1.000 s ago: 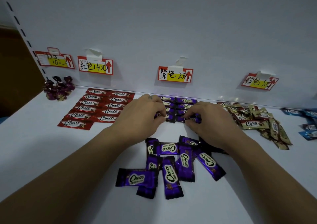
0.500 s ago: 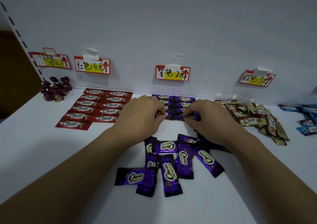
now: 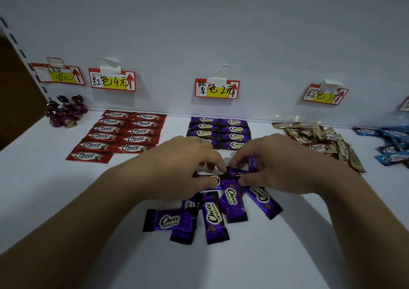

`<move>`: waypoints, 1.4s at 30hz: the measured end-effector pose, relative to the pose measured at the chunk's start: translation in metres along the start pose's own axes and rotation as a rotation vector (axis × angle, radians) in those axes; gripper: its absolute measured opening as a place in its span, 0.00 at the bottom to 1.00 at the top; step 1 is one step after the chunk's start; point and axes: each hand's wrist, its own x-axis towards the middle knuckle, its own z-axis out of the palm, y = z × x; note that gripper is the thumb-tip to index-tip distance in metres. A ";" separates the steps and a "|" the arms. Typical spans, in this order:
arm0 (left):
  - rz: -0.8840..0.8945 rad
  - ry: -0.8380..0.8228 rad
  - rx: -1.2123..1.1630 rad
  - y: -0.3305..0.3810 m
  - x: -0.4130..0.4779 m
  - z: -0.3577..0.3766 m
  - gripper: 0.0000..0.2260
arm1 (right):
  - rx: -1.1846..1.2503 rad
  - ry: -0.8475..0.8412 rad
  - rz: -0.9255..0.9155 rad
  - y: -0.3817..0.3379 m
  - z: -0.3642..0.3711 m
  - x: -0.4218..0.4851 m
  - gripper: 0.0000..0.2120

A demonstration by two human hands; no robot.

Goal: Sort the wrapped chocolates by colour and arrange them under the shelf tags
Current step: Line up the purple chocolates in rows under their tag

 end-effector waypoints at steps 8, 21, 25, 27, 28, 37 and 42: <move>-0.062 -0.041 -0.124 -0.001 0.001 0.002 0.18 | 0.043 -0.028 0.014 0.003 0.009 0.008 0.14; -0.158 0.143 -0.486 -0.016 0.003 0.002 0.05 | 0.151 -0.018 0.026 0.007 -0.001 0.001 0.09; -0.164 0.151 -0.456 -0.019 0.004 0.002 0.04 | 0.087 -0.134 0.065 0.003 0.000 0.002 0.19; -0.169 0.158 -0.455 -0.019 0.004 0.004 0.03 | 0.101 -0.154 0.071 0.003 0.002 0.003 0.17; -0.168 0.164 -0.458 -0.019 0.004 0.004 0.02 | 0.108 -0.156 0.060 0.003 0.002 0.003 0.16; -0.197 0.243 -0.496 -0.022 0.009 0.012 0.08 | 0.334 0.088 0.029 0.011 -0.006 -0.002 0.02; -0.208 0.274 -0.483 -0.019 0.009 0.011 0.08 | 0.561 0.376 0.044 0.012 -0.001 0.004 0.03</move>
